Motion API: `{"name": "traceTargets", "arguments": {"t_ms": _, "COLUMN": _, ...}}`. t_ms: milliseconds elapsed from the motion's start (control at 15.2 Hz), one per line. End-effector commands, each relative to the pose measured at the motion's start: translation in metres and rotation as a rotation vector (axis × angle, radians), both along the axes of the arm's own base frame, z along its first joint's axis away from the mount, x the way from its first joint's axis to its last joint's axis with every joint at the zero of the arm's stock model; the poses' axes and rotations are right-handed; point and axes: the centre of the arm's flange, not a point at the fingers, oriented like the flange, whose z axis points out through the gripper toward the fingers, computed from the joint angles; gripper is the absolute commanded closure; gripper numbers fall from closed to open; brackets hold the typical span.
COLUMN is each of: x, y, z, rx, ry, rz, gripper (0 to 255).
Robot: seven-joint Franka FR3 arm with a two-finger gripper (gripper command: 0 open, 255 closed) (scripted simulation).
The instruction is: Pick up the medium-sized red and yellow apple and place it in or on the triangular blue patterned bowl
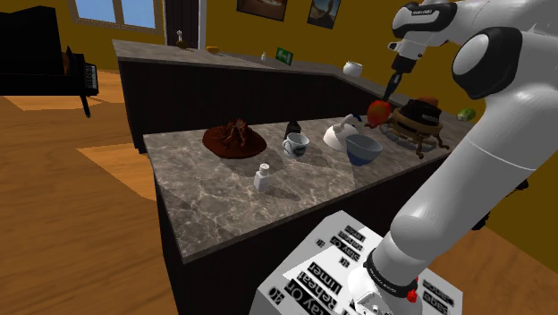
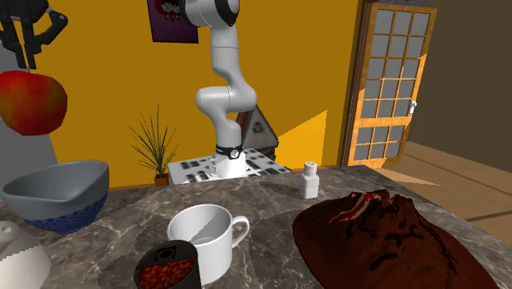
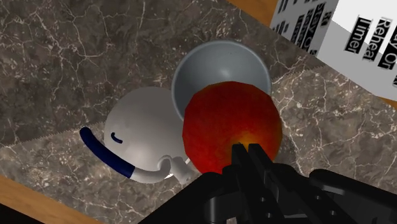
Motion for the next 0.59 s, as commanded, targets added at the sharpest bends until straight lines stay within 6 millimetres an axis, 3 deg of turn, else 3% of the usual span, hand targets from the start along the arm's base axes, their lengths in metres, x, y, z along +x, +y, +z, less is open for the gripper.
{"name": "traceTargets", "arguments": {"t_ms": 0, "x": 0.001, "y": -0.001, "z": -0.01, "rx": 0.0, "ry": 0.0, "rz": 0.0, "gripper": 255}}
{"name": "traceTargets", "arguments": {"t_ms": 528, "x": 0.001, "y": -0.001, "z": -0.052, "rx": 0.0, "ry": 0.0, "rz": 0.0, "gripper": 255}}
